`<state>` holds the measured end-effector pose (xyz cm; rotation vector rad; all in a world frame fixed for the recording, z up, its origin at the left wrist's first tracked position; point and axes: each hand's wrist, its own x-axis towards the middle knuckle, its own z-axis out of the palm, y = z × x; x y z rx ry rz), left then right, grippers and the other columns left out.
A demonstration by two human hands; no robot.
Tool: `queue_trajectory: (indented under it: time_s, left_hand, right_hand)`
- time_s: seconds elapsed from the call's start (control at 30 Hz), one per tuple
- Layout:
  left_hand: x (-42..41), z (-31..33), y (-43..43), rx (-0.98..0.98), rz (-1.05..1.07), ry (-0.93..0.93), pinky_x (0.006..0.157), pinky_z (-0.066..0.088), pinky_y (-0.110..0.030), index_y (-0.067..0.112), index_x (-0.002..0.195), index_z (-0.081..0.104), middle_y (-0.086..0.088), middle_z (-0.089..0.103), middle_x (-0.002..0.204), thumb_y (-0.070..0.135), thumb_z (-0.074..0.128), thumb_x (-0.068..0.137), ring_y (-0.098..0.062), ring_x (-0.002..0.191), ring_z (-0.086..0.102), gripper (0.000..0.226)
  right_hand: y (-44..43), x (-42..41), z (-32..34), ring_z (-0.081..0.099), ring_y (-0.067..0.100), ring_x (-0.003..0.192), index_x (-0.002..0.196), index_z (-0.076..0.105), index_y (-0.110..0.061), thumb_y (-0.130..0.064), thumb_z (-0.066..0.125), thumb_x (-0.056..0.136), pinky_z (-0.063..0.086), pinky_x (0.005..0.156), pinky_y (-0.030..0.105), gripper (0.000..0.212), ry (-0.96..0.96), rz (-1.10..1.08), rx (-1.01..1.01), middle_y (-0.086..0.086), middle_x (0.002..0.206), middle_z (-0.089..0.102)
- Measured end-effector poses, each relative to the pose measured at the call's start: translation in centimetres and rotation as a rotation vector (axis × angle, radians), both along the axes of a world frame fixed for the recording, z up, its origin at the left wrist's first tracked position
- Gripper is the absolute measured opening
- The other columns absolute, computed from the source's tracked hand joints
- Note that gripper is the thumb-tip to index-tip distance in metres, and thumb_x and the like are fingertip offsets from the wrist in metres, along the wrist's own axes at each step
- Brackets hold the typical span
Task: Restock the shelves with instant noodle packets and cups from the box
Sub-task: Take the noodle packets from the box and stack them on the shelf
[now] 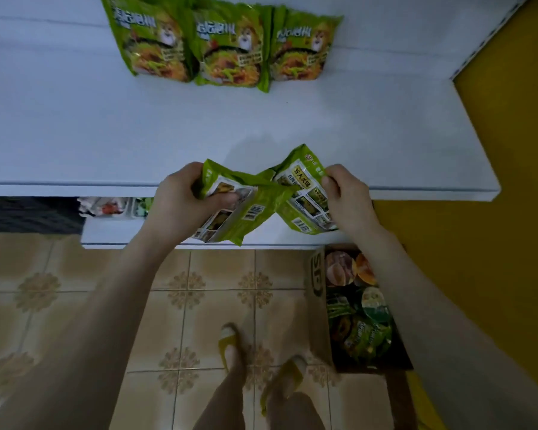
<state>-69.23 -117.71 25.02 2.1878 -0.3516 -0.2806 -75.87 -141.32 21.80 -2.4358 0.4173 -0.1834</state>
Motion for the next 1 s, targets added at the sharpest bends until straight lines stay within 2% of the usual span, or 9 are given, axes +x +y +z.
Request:
queue_trajectory:
  time_s: [0.1,0.2,0.27,0.33,0.4,0.47,0.7,0.87,1.0]
  left_hand:
    - [1.9,1.3,2.9,-0.032,0.076,-0.026,0.051,0.031,-0.021,0.002,0.086,0.056,0.005,0.049,0.063,0.028,0.075,0.076,-0.009,0.057,0.045,0.034]
    - [3.4,2.4,5.3,-0.086,0.171,-0.044,0.049,0.036,-0.008,0.014,0.081,0.054,0.012,0.051,0.067,0.028,0.075,0.076,0.008,0.057,0.052,0.026]
    - [4.2,2.6,6.7,-0.125,0.251,-0.057,0.05,0.038,-0.004,0.016,0.087,0.055,0.015,0.054,0.072,0.024,0.072,0.08,0.014,0.059,0.053,0.02]
    - [4.8,2.6,7.6,-0.154,0.323,-0.082,0.054,0.04,-0.008,0.015,0.093,0.056,0.016,0.055,0.075,0.025,0.072,0.08,0.005,0.065,0.055,0.023]
    - [5.3,2.3,8.2,-0.172,0.398,-0.113,0.058,0.041,-0.018,0.015,0.091,0.055,0.014,0.055,0.074,0.031,0.073,0.076,-0.009,0.067,0.054,0.029]
    - [5.7,2.1,8.4,-0.189,0.479,-0.136,0.058,0.041,-0.021,0.013,0.089,0.053,0.014,0.054,0.073,0.036,0.071,0.074,-0.017,0.072,0.054,0.032]
    - [7.4,1.7,6.9,-0.168,0.743,-0.167,0.061,0.038,-0.026,0.011,0.091,0.056,0.005,0.055,0.078,0.032,0.07,0.081,-0.018,0.078,0.054,0.027]
    - [8.8,0.6,4.7,-0.189,0.904,-0.17,0.073,0.051,-0.037,0.009,0.1,0.059,0.002,0.06,0.089,0.037,0.07,0.079,-0.02,0.085,0.059,0.036]
    - [9.5,-0.4,2.9,-0.218,0.989,-0.177,0.074,0.051,-0.036,0.011,0.099,0.059,0.005,0.06,0.087,0.039,0.07,0.079,-0.018,0.084,0.059,0.036]
  right_hand:
    - [2.0,3.5,1.6,0.047,0.021,0.077,0.102,0.054,0.0,-0.012,0.037,0.098,0.036,0.067,0.033,0.022,-0.034,0.036,-0.029,0.009,0.086,0.054]
    - [3.5,6.6,2.8,0.048,0.022,0.076,0.1,0.055,0.001,-0.01,0.039,0.097,0.039,0.068,0.036,0.02,-0.088,0.065,-0.063,0.011,0.083,0.054]
    - [4.1,8.6,3.4,0.051,0.027,0.078,0.101,0.056,0.002,-0.009,0.039,0.096,0.04,0.069,0.036,0.021,-0.108,0.096,-0.08,0.017,0.087,0.059]
    - [4.6,10.4,3.8,0.054,0.031,0.084,0.102,0.056,0.002,-0.01,0.039,0.096,0.041,0.071,0.037,0.021,-0.116,0.132,-0.103,0.021,0.093,0.061]
    - [5.2,12.2,4.0,0.055,0.034,0.088,0.102,0.056,0.001,-0.01,0.039,0.096,0.041,0.072,0.039,0.021,-0.111,0.161,-0.127,0.022,0.094,0.061]
    - [5.6,13.9,4.1,0.055,0.035,0.089,0.103,0.055,0.001,-0.012,0.038,0.097,0.042,0.072,0.04,0.022,-0.091,0.184,-0.17,0.023,0.095,0.06]
    - [5.3,18.8,3.0,0.057,0.038,0.093,0.108,0.058,0.0,-0.014,0.039,0.097,0.044,0.074,0.043,0.026,-0.074,0.313,-0.255,0.023,0.098,0.063]
    - [5.5,20.9,1.8,0.059,0.039,0.094,0.113,0.06,-0.004,-0.01,0.042,0.097,0.044,0.073,0.04,0.025,-0.056,0.463,-0.354,0.024,0.097,0.065]
    - [6.1,20.7,0.3,0.062,0.039,0.086,0.106,0.065,-0.005,-0.001,0.048,0.09,0.047,0.066,0.04,0.024,-0.162,0.596,-0.41,0.021,0.091,0.068]
